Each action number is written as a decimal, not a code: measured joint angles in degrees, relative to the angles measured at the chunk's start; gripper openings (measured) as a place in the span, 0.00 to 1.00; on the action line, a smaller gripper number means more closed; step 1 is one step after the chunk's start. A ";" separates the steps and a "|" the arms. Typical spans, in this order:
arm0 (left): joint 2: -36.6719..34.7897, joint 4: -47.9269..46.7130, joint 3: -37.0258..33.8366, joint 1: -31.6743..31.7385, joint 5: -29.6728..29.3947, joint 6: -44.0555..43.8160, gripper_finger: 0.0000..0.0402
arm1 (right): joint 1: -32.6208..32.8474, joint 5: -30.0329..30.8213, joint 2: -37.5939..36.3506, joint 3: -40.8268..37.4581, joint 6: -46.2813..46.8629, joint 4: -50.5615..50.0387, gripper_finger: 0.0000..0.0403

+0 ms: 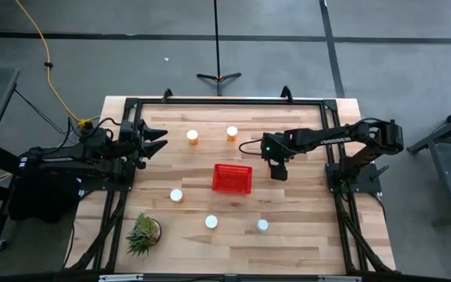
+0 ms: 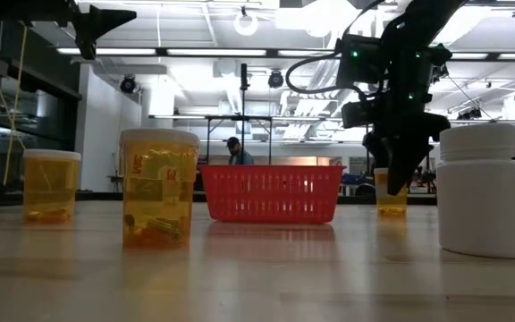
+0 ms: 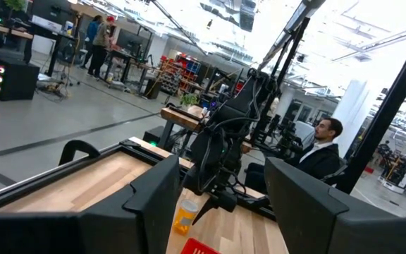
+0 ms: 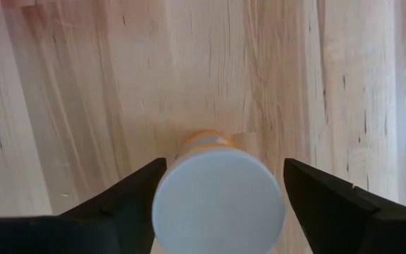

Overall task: Pick and place pill bottles into a basket
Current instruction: Put the orange pill bottle into the red bin

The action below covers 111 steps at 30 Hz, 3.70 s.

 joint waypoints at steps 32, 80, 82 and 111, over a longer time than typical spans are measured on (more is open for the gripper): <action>0.00 0.02 0.01 0.00 0.00 0.00 0.61 | 0.02 -1.26 0.00 0.02 2.76 -0.52 0.46; 0.02 -1.12 0.02 -0.01 -0.02 0.00 0.61 | 9.54 -2.92 1.63 22.27 10.46 1.03 0.46; 0.02 -1.53 0.02 -0.01 -0.02 -0.02 0.61 | 9.96 -3.27 2.55 22.27 10.41 2.20 0.46; 0.02 -1.75 0.02 0.01 -0.02 -0.31 0.61 | 10.45 -4.10 13.90 22.25 2.35 3.40 0.48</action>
